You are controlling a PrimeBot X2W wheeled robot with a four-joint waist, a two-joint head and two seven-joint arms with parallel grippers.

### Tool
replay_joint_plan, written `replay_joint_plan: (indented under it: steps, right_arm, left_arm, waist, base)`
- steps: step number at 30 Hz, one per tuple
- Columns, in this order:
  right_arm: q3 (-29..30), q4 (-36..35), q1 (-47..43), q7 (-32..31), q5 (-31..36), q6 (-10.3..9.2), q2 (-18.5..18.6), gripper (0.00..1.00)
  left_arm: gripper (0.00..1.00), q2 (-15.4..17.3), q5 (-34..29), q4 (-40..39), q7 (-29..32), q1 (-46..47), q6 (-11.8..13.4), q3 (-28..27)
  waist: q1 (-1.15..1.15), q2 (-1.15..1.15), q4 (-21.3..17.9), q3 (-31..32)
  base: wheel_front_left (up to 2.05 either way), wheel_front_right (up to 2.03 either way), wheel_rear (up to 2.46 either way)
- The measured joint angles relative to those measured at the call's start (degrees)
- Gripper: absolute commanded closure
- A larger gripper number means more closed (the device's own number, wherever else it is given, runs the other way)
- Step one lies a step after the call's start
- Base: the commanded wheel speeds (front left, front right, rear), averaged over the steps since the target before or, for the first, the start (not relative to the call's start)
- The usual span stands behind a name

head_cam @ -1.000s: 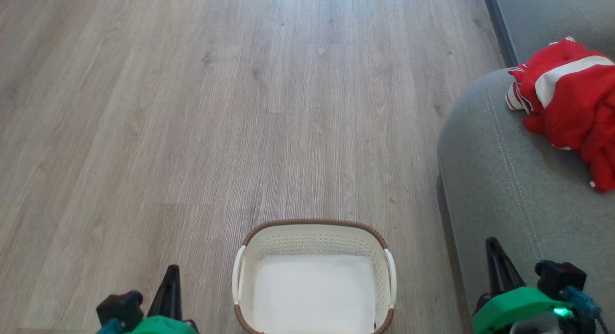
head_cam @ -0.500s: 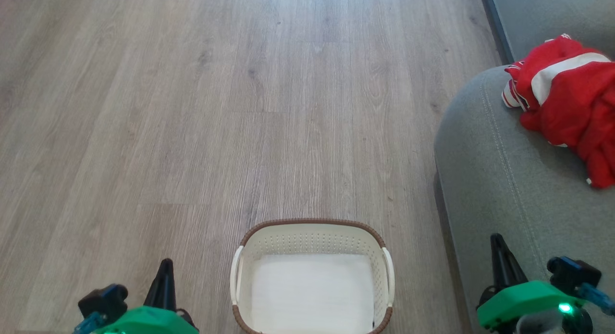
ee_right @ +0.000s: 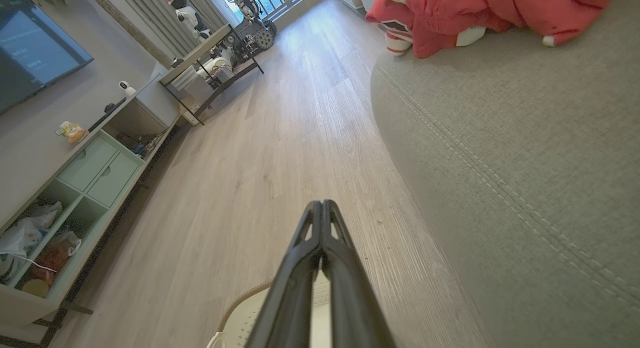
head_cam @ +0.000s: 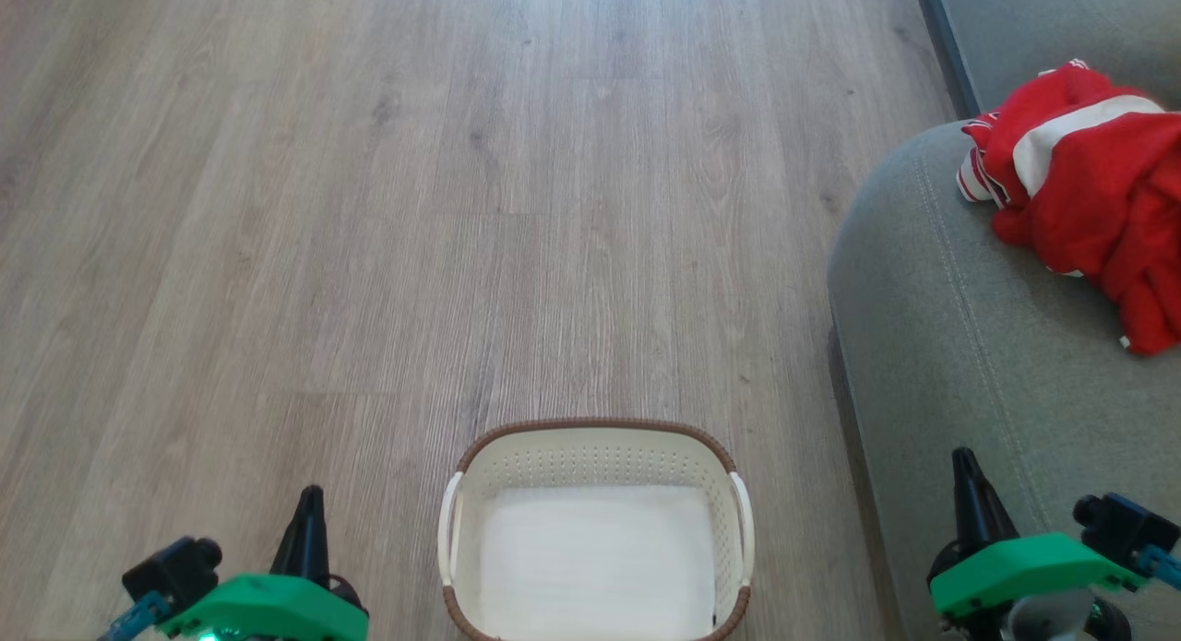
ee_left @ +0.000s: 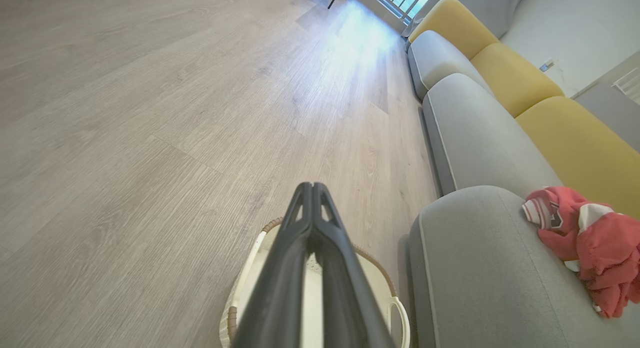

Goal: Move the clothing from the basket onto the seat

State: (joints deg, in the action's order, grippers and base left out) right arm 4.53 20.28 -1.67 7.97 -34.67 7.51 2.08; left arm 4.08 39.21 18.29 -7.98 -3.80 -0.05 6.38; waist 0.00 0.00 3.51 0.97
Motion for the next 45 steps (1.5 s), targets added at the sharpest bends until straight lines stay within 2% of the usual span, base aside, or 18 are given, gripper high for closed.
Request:
replay_joint_plan:
  steps: [45]
  right_arm:
    - [1.4,-2.0,2.6,-7.1,-28.7,-0.01,0.0,1.0]
  left_arm:
    - [1.0,-0.8,26.4,-1.2,7.3,2.7,-3.5,-5.4]
  waist:
    - [0.0,0.0,-1.8,-0.6]
  base:
    - [0.0,0.0,0.0]
